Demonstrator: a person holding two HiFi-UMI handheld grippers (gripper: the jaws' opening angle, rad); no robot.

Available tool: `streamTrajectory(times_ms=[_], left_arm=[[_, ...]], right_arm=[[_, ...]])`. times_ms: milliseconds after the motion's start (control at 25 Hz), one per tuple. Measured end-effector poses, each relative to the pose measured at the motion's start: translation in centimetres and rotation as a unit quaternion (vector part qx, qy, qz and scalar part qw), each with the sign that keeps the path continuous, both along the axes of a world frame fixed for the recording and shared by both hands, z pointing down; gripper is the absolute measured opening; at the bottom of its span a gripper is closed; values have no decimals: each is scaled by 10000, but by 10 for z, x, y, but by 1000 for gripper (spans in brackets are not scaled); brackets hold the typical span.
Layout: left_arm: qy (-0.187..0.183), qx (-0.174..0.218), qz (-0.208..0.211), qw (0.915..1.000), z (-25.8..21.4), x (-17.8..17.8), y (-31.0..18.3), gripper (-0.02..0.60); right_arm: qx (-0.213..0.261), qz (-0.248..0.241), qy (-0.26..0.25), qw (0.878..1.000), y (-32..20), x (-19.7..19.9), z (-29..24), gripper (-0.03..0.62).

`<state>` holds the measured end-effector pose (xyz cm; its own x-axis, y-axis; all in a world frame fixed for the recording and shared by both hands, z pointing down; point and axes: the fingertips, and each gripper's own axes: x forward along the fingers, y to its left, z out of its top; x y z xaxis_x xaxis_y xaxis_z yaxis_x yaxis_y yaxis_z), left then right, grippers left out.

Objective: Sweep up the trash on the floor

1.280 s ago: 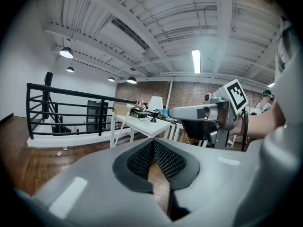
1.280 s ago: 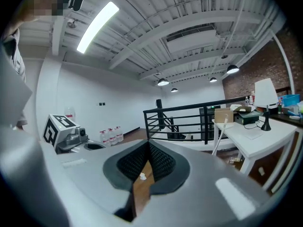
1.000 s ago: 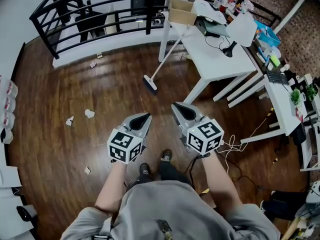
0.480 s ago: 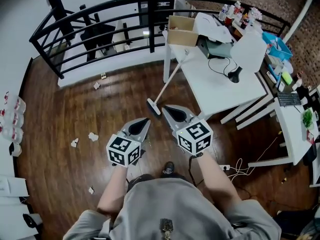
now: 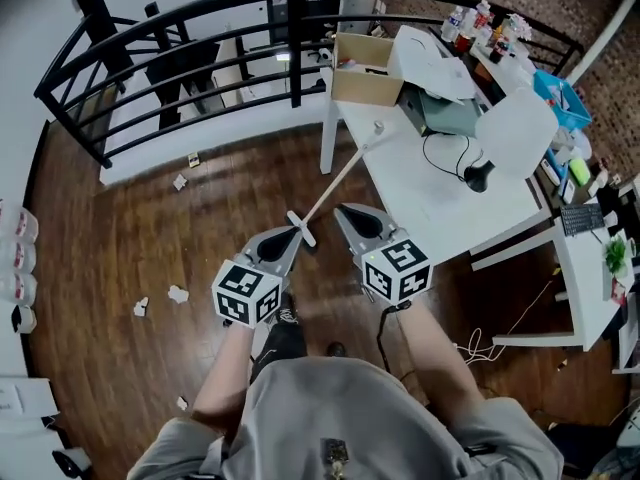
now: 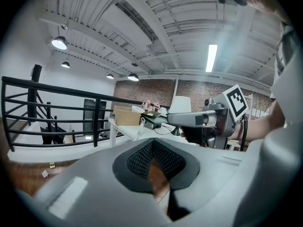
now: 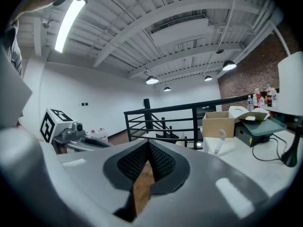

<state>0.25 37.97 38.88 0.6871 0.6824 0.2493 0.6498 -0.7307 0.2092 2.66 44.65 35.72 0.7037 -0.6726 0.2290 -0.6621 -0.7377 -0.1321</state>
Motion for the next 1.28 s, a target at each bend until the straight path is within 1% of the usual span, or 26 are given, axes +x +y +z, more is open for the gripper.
streamTrajectory(times_ms=[80, 240, 360, 440, 480, 600, 760, 840, 960, 1040, 1080, 1160, 1280], left_arm=[[-51, -58, 148, 9999, 6, 28, -1, 6], [-87, -208, 529, 9983, 6, 88, -4, 6], [-162, -193, 885, 9958, 14, 121, -3, 6], [-203, -177, 1055, 9941, 23, 141, 2, 6], [-233, -188, 1119, 9933, 27, 148, 5, 6], [-338, -144, 1180, 9923, 38, 164, 18, 6], [-452, 64, 1063, 9933, 52, 189, 28, 6], [-526, 174, 1017, 9933, 60, 200, 35, 6], [-685, 241, 918, 9931, 69, 209, 50, 6], [-747, 289, 879, 9929, 74, 214, 57, 6], [-778, 310, 857, 9928, 77, 217, 60, 6], [-854, 334, 802, 9926, 82, 221, 63, 6], [-907, 420, 729, 9923, 89, 227, 62, 6]], right_arm=[[-119, 242, -66, 9996, 4, 28, 5, 0], [-330, 920, -214, 9950, 17, 85, 7, 0], [-451, 1412, -388, 9882, 28, 116, 14, 0], [-542, 1625, -501, 9839, 39, 134, 20, 3], [-587, 1677, -570, 9824, 44, 141, 23, 22], [-666, 1816, -772, 9781, 66, 160, 37, 32], [-738, 2124, -927, 9700, 95, 190, 58, 46], [-796, 2189, -1021, 9671, 108, 204, 74, 59], [-822, 2195, -1328, 9630, 133, 224, 105, 103], [-747, 2132, -1531, 9620, 143, 239, 125, 176], [-727, 2077, -1588, 9625, 146, 247, 132, 192], [-711, 1937, -1655, 9644, 147, 260, 143, 205], [-694, 1722, -1696, 9679, 143, 276, 153, 207]])
